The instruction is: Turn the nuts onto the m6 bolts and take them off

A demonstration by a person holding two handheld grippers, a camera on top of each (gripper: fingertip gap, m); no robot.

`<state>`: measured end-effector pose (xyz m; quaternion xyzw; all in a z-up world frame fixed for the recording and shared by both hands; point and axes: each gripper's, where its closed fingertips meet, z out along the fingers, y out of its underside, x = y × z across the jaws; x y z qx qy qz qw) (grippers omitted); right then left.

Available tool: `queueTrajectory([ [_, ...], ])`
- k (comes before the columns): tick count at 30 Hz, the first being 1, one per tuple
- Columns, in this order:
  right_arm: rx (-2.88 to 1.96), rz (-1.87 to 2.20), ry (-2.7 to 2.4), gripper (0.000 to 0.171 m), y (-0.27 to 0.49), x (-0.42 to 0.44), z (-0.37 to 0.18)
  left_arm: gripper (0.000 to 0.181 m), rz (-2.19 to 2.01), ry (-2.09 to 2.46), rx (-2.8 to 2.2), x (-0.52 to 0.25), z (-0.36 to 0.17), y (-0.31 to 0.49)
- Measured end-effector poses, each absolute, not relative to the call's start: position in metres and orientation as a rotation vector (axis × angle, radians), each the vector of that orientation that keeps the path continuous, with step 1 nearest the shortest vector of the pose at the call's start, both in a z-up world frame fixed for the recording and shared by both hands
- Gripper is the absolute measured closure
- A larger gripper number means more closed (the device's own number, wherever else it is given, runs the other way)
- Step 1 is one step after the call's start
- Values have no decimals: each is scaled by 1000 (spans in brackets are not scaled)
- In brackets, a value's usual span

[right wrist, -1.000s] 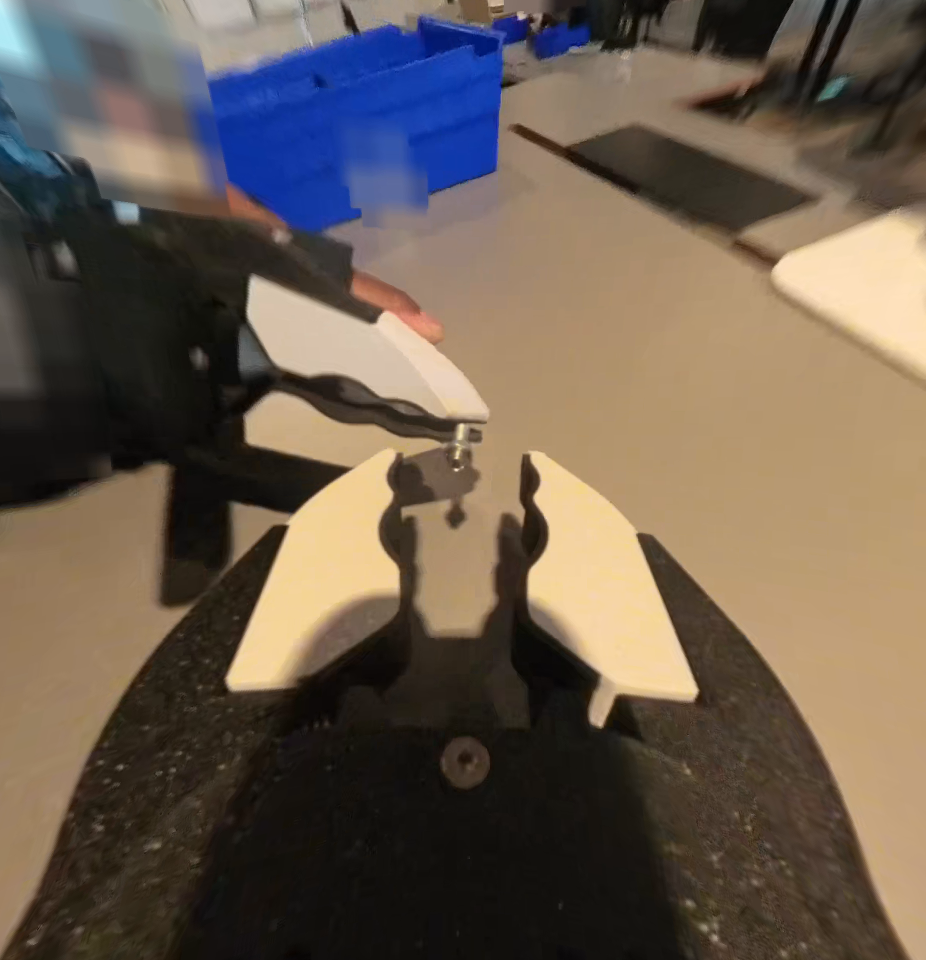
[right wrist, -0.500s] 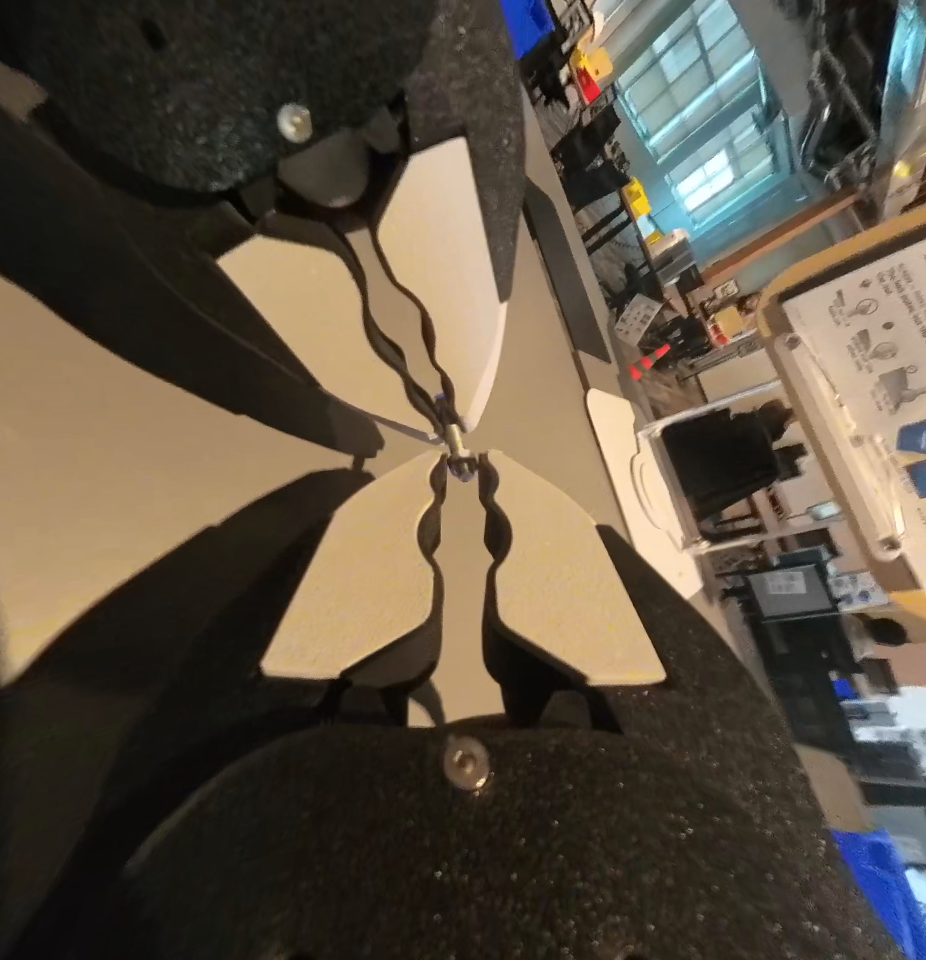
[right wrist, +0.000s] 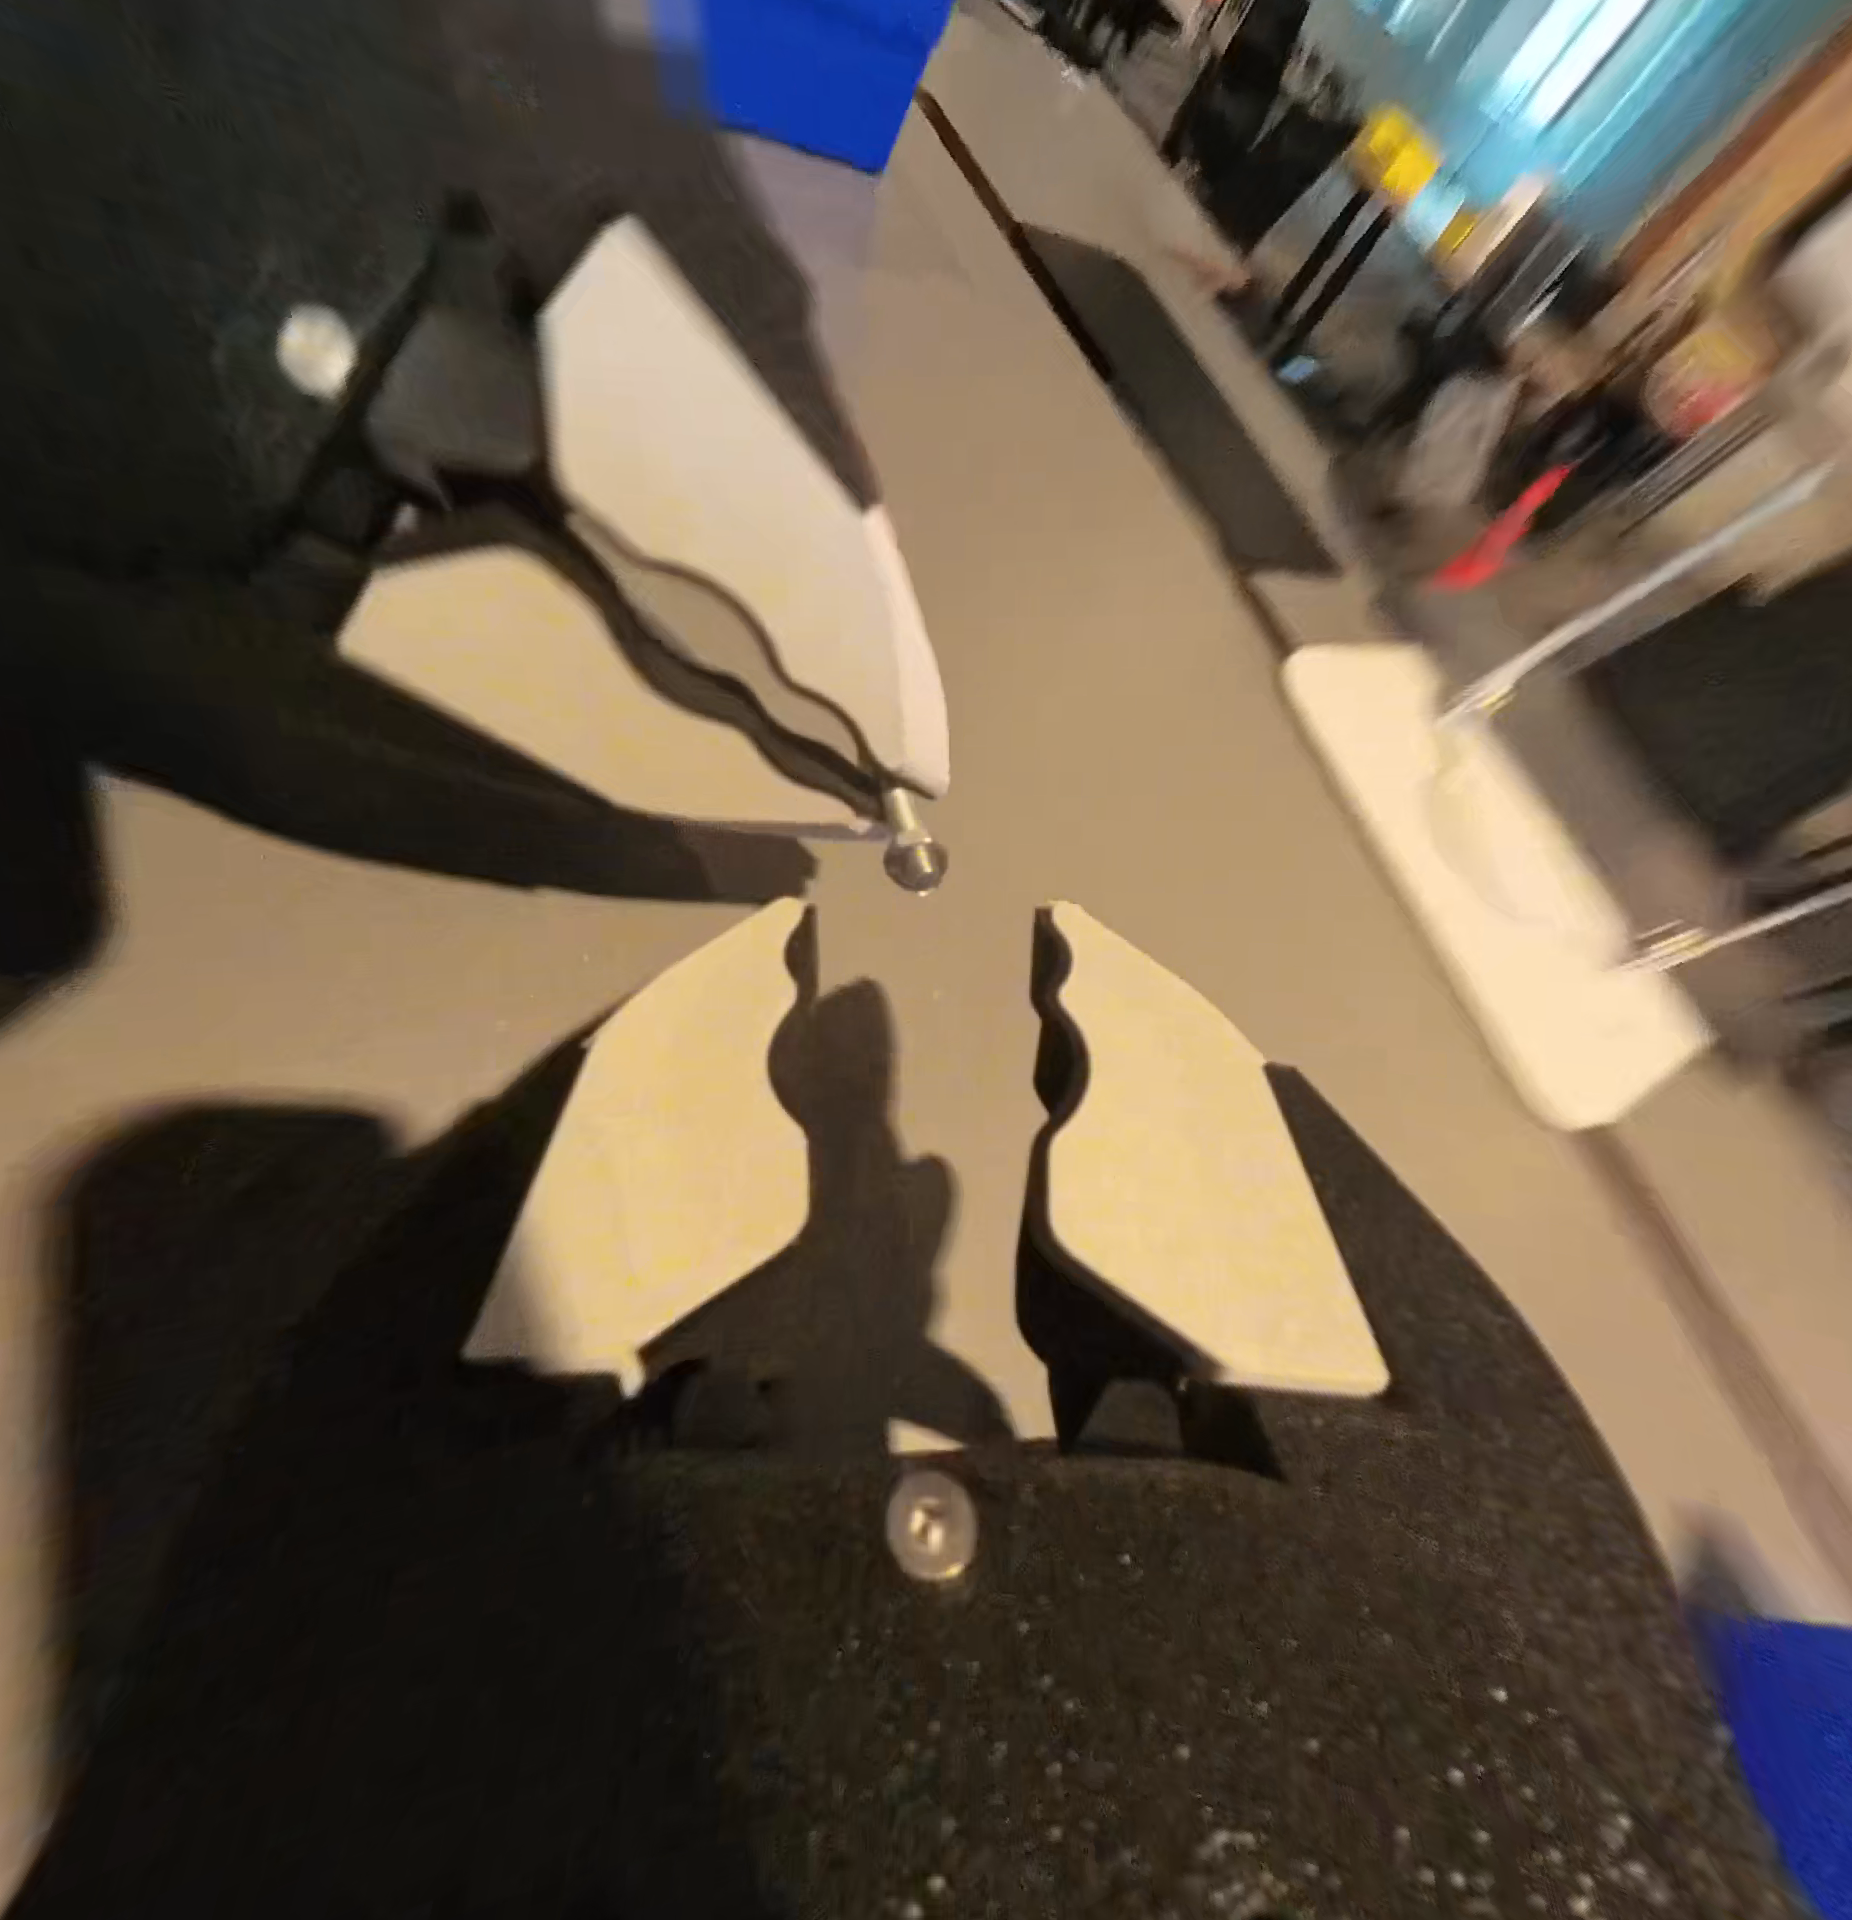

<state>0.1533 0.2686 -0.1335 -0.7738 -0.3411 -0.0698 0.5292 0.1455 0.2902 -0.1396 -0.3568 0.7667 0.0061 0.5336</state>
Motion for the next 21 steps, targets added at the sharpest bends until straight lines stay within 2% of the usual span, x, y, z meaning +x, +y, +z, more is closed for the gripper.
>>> queueTrajectory([
  [3, -1708, -437, -988, 137, 267, 152, -132, 175, 9, 1834, -848, 145, -140, 289],
  [8, -1647, -466, -998, 142, 267, 147, -127, 175, 1, 1859, -830, 146, -143, 285],
  [13, -1673, -536, -1044, 160, 267, 147, -136, 175, 16, 1887, -808, 146, -147, 282],
  [16, -1899, -258, -808, 160, 268, 148, -142, 175, 45, 1892, -798, 146, -150, 284],
  [21, -2122, 547, -251, 160, 260, 140, -139, 175, 35, 1894, -784, 147, -149, 281],
])
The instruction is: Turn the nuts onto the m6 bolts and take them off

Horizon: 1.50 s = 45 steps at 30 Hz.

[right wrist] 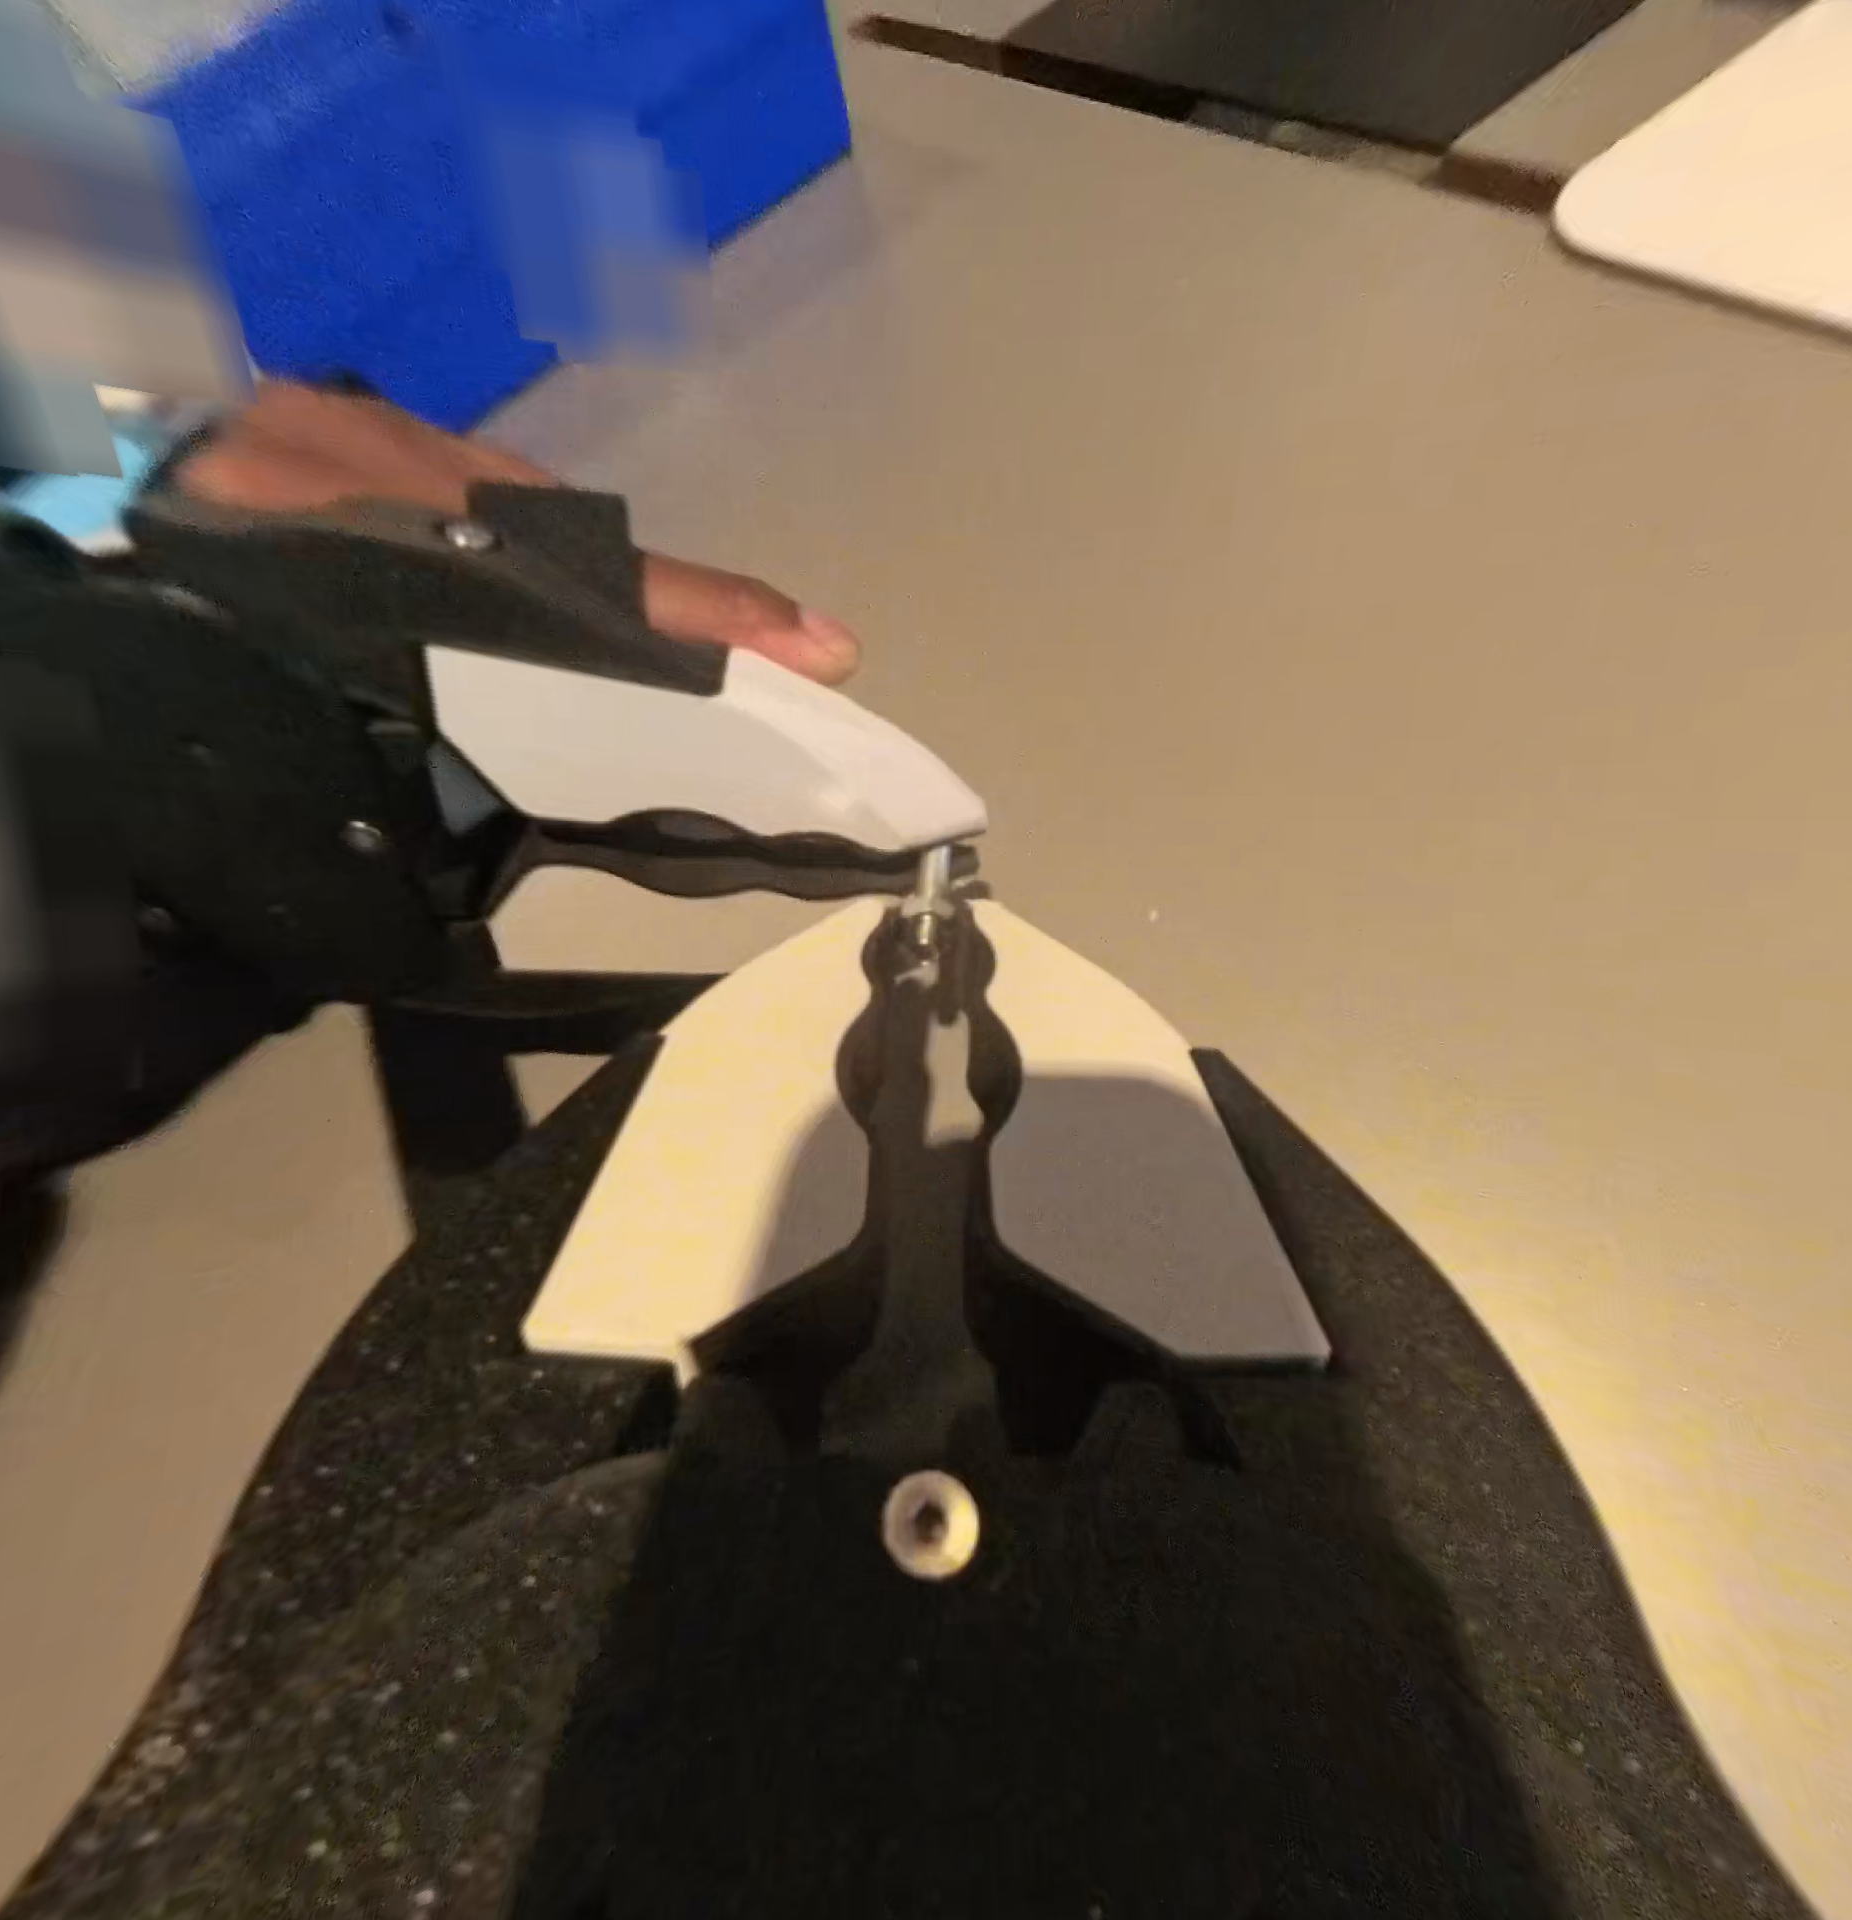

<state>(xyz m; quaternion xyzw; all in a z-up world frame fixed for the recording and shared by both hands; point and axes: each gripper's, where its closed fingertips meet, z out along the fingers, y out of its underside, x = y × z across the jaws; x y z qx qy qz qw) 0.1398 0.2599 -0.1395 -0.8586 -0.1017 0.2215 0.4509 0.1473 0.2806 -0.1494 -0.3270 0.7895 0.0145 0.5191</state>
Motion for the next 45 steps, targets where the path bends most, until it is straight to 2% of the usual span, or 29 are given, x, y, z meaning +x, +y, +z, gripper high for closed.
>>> queueTrajectory([
  [2, -2080, 595, -289, 154, 260, 140, -133, 175, 14, 1875, -798, 148, -145, 281],
  [3, -2058, 548, -339, 144, 261, 142, -132, 175, 11, 1871, -802, 147, -145, 282],
  [5, -2009, 360, -492, 130, 263, 145, -130, 175, -2, 1870, -813, 147, -145, 283],
  [7, -1929, 110, -673, 127, 264, 149, -128, 175, -7, 1871, -818, 146, -145, 283],
  [10, -1820, -180, -865, 132, 263, 152, -129, 175, -11, 1870, -816, 146, -144, 283],
  [14, -1753, -236, -916, 142, 262, 146, -126, 175, -5, 1876, -807, 146, -144, 282],
  [16, -1768, -253, -914, 154, 262, 147, -129, 175, -7, 1869, -797, 147, -143, 280],
  [19, -1945, -69, -737, 160, 262, 147, -135, 175, 31, 1865, -776, 147, -143, 282],
  [24, -2092, 641, -171, 161, 259, 144, -134, 176, 43, 1860, -756, 148, -142, 280],
  [25, -2073, 689, -166, 158, 260, 144, -133, 175, 30, 1859, -762, 148, -142, 280],
  [27, -2059, 624, -252, 132, 263, 147, -133, 176, 18, 1851, -778, 148, -141, 280],
  [29, -2036, 414, -435, 122, 263, 150, -134, 175, 10, 1851, -792, 148, -141, 281],
  [34, -1887, -109, -829, 132, 262, 151, -132, 175, 23, 1863, -800, 146, -143, 283],
  [40, -1844, -261, -874, 160, 264, 148, -136, 175, 61, 1880, -776, 146, -145, 282],
  [42, -1940, -161, -762, 160, 265, 150, -139, 175, 100, 1882, -756, 147, -146, 282],
  [45, -2125, 340, -365, 160, 261, 145, -144, 175, 169, 1901, -709, 147, -149, 282],
])
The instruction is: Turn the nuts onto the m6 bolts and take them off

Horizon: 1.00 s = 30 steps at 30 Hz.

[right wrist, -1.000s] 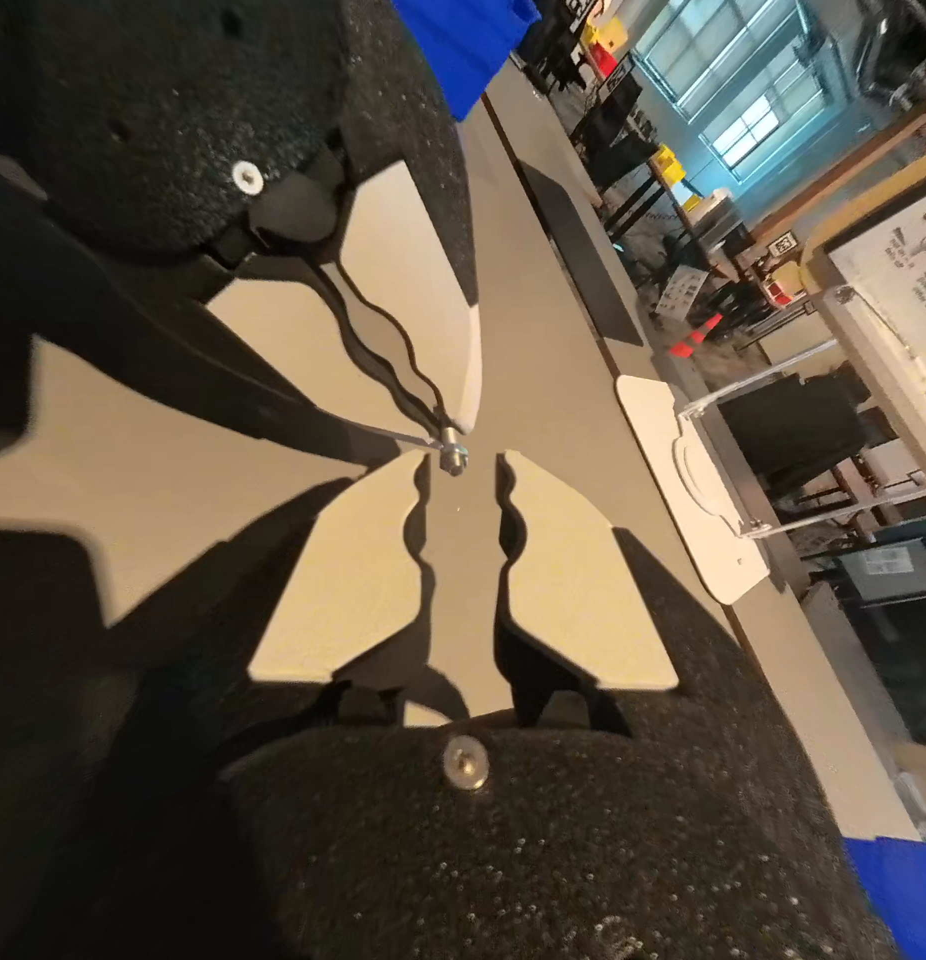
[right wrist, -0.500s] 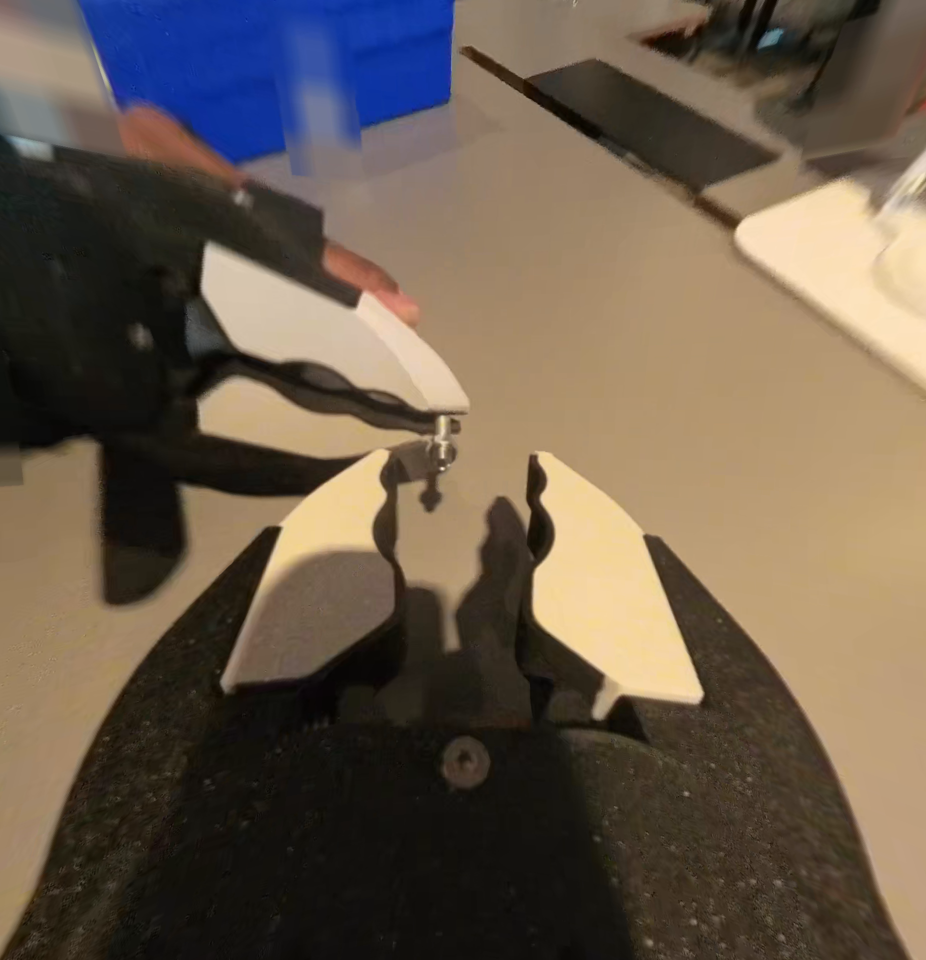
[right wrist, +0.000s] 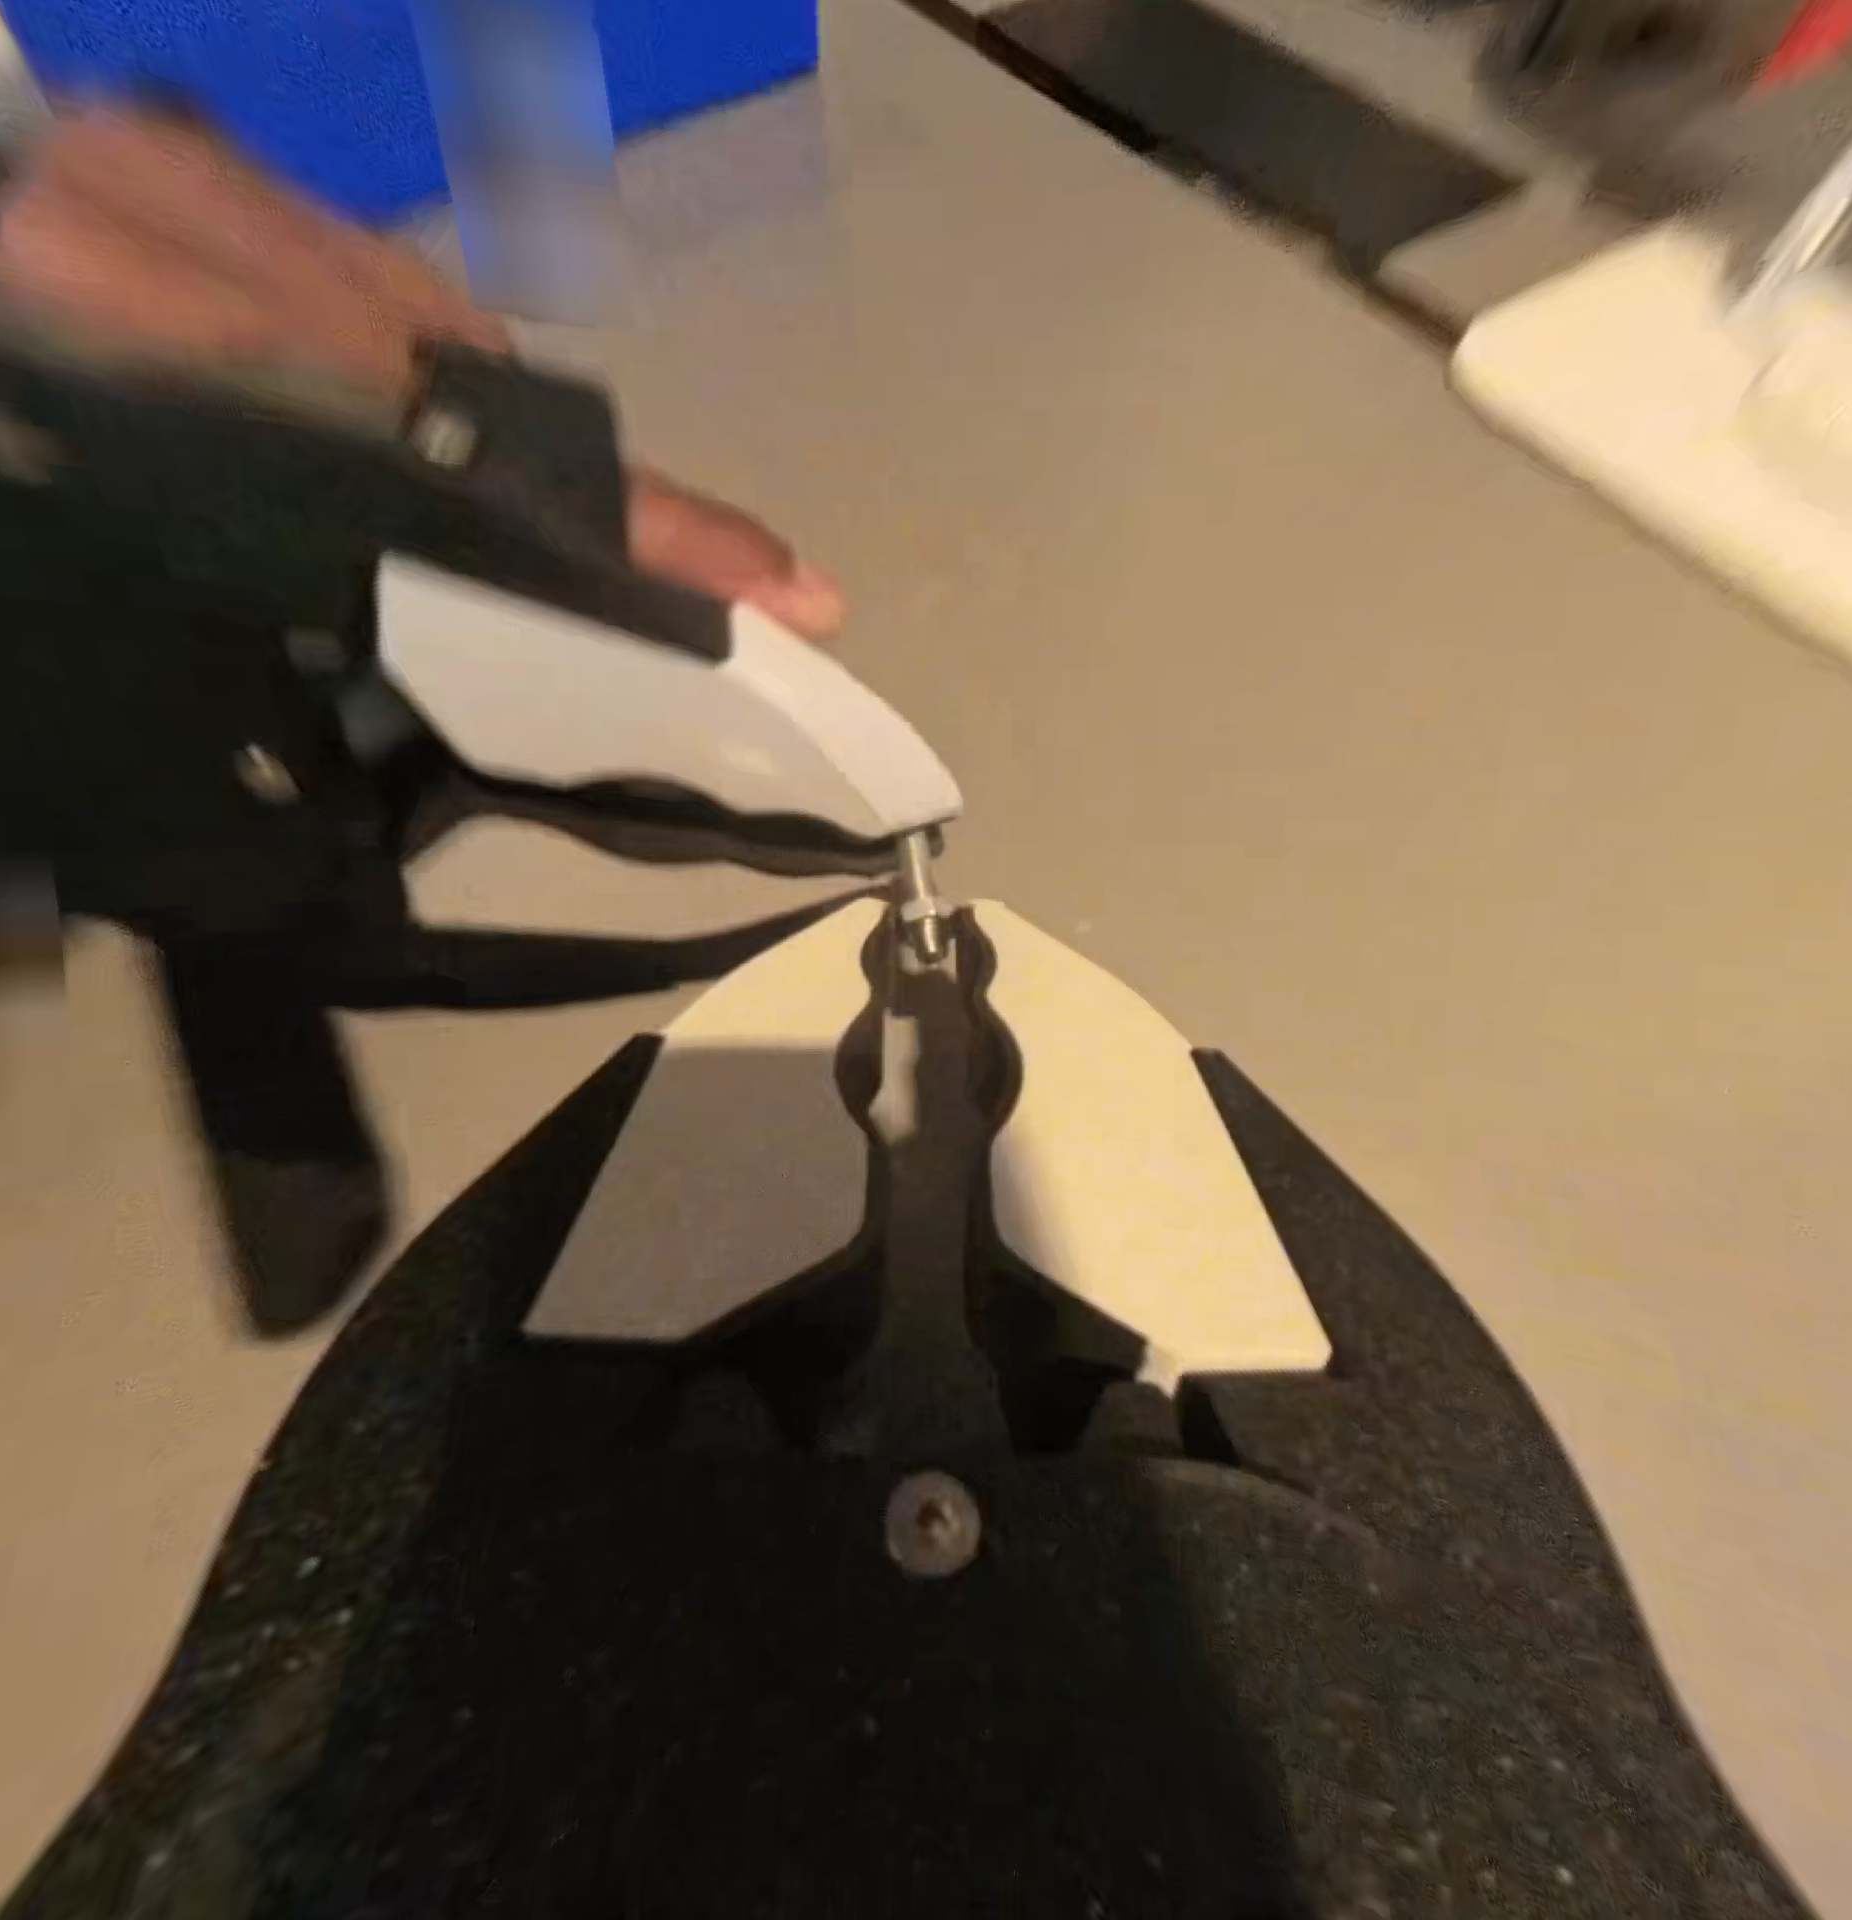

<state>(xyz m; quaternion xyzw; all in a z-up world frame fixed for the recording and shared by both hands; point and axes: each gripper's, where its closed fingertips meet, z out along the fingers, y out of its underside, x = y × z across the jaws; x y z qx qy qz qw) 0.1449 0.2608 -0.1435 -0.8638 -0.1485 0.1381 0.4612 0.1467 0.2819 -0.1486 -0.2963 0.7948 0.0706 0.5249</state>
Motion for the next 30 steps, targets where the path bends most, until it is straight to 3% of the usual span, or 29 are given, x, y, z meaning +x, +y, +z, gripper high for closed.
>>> queueTrajectory([
  [3, -2084, 791, -125, 159, 259, 145, -135, 176, 143, 1884, -712, 148, -143, 279],
  [5, -2045, 928, -126, 136, 258, 145, -129, 176, 130, 1884, -724, 148, -142, 279],
  [7, -2035, 861, -276, 128, 255, 146, -128, 176, 119, 1887, -736, 147, -143, 280],
  [13, -1880, 24, -803, 134, 259, 155, -128, 176, 106, 1882, -752, 145, -141, 281],
  [18, -1796, -42, -882, 147, 258, 141, -129, 176, 124, 1899, -732, 146, -143, 278],
  [20, -1824, -82, -863, 160, 260, 145, -133, 175, 148, 1896, -716, 146, -141, 278],
  [23, -1956, 113, -676, 161, 262, 145, -136, 176, 190, 1903, -702, 145, -142, 280],
  [27, -2039, 774, -194, 161, 262, 141, -132, 176, 166, 1894, -709, 144, -139, 280],
  [30, -1959, 928, -186, 155, 261, 142, -125, 175, 136, 1889, -734, 145, -139, 280],
])
